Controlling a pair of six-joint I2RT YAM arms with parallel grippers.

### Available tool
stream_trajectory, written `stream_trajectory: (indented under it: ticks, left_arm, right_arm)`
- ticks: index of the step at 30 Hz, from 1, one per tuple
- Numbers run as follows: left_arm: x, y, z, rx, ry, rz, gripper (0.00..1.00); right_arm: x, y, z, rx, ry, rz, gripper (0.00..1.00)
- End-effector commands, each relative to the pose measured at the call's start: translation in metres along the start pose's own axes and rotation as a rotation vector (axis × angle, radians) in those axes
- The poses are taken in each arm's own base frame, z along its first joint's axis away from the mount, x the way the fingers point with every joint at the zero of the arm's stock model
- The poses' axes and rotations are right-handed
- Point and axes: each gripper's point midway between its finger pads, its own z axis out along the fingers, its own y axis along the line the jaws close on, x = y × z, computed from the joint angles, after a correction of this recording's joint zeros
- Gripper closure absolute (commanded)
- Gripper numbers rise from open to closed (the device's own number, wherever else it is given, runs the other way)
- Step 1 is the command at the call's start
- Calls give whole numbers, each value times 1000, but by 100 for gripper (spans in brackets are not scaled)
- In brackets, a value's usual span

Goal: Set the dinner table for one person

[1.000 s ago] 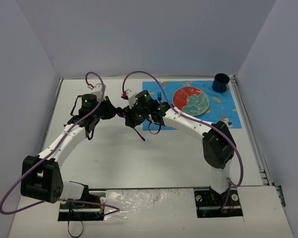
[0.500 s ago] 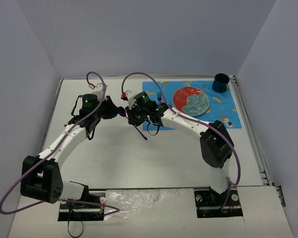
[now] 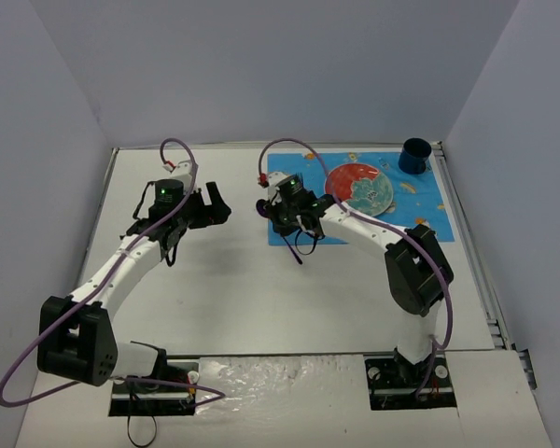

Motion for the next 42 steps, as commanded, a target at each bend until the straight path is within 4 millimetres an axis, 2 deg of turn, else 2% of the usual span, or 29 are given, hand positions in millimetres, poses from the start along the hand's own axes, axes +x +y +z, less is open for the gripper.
stream_trajectory:
  ticks: [1, 3, 4, 5, 6, 8, 11, 16, 20, 21, 22, 25, 31, 42]
  left_arm:
    - [-22, 20, -27, -139, -69, 57, 9]
    - [-14, 37, -31, -226, -30, 88, 3]
    - [-6, 45, -33, -263, 8, 96, 3]
    - [-7, 46, -34, -268, 7, 102, 3]
    - [-2, 55, -34, -312, 32, 109, 3]
    - [3, 62, -33, -339, 52, 116, 3]
    - [10, 68, -30, -364, 84, 116, 3]
    - [11, 69, -28, -372, 112, 118, 3]
    - [13, 69, -27, -372, 122, 118, 3]
    - [13, 69, -27, -372, 122, 116, 3]
    - [13, 69, -26, -372, 123, 118, 3]
    - [14, 69, -25, -372, 127, 118, 3]
    - [17, 72, -22, -378, 141, 119, 3]
    - [22, 76, -17, -390, 163, 122, 3]
  right_arm:
    - [-26, -98, -46, 223, -101, 132, 100]
    - [-20, -144, -59, 312, -89, 168, 100]
    - [-17, -165, -66, 381, -80, 186, 100]
    - [-16, -179, -71, 404, -79, 200, 100]
    - [-13, -205, -79, 464, -75, 224, 100]
    - [-10, -236, -92, 524, -77, 255, 100]
    - [4, -297, -114, 630, -58, 290, 100]
    - [25, -355, -128, 677, -6, 256, 100]
    - [48, -380, -119, 664, 36, 283, 100]
    - [46, -381, -119, 657, 28, 285, 100]
    - [53, -391, -117, 649, 32, 304, 100]
    - [64, -402, -107, 627, 51, 311, 100]
    - [68, -423, -102, 617, 48, 302, 100]
    - [69, -439, -86, 591, 40, 310, 100]
